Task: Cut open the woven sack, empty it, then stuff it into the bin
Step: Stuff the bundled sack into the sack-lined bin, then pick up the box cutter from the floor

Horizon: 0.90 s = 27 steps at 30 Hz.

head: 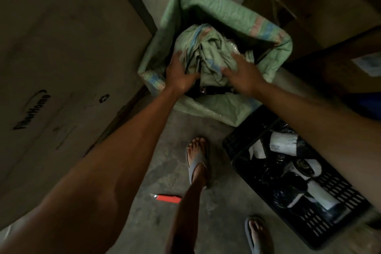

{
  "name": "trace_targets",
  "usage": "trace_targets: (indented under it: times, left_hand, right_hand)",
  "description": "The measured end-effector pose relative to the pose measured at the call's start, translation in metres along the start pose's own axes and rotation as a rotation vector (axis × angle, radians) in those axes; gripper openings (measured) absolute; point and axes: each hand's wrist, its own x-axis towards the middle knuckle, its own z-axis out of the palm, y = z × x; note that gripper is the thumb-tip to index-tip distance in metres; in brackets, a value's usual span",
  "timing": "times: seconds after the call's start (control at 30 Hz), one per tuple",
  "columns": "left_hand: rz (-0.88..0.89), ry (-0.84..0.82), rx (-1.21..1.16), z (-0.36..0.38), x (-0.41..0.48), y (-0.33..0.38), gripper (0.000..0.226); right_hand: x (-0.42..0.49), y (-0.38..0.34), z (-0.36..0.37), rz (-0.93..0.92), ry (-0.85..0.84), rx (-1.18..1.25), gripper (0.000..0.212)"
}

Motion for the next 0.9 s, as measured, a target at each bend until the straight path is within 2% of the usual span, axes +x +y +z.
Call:
trace_targets:
  times: [0.13, 0.23, 0.43, 0.6, 0.7, 0.8, 0.9]
  left_hand:
    - [0.007, 0.155, 0.015, -0.008, -0.08, 0.003, 0.067]
    - [-0.001, 0.244, 0.051, -0.007, -0.154, -0.014, 0.06]
    - [-0.318, 0.325, -0.073, 0.031, -0.305, -0.1, 0.054]
    - [-0.592, 0.206, -0.114, 0.087, -0.442, -0.205, 0.053]
    - [-0.734, 0.13, -0.145, 0.119, -0.514, -0.266, 0.052]
    - [-0.809, 0.077, -0.179, 0.145, -0.561, -0.326, 0.05]
    - [-0.835, 0.07, -0.18, 0.163, -0.577, -0.387, 0.054]
  right_hand:
    - [-0.067, -0.009, 0.001, -0.043, -0.057, -0.089, 0.065]
    - [-0.127, -0.008, 0.014, -0.052, -0.162, -0.215, 0.068]
    - [-0.253, 0.024, 0.065, -0.185, -0.28, -0.359, 0.069]
    - [-0.343, 0.09, 0.14, -0.179, -0.439, -0.507, 0.07]
    - [-0.374, 0.136, 0.194, -0.195, -0.557, -0.709, 0.073]
    - [-0.39, 0.169, 0.248, -0.208, -0.644, -0.921, 0.077]
    - [-0.391, 0.185, 0.304, -0.189, -0.698, -0.958, 0.074]
